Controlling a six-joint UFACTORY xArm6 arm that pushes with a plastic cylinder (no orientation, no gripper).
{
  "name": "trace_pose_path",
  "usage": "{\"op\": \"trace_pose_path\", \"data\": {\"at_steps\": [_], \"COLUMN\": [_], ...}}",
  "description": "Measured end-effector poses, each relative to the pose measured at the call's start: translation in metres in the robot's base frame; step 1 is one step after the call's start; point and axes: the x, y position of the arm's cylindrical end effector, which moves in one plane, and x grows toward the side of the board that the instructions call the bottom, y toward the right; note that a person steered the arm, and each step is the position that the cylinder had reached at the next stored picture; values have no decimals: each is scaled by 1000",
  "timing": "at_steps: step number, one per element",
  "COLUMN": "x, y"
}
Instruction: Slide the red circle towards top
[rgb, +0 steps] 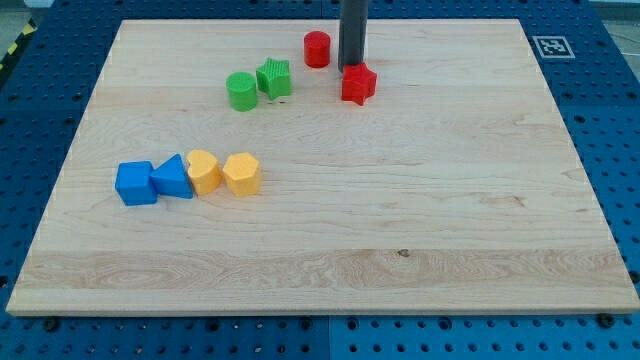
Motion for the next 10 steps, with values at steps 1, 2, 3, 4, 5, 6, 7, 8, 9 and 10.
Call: {"op": "trace_pose_path", "data": {"at_steps": [1,2,3,4,5,6,7,8,9,10], "x": [0,0,-4,-12,-13,-8,-10,-22,-23,-23], "y": [-3,-13,-16,-20,-20,-20,-22,-26,-26,-26]}}
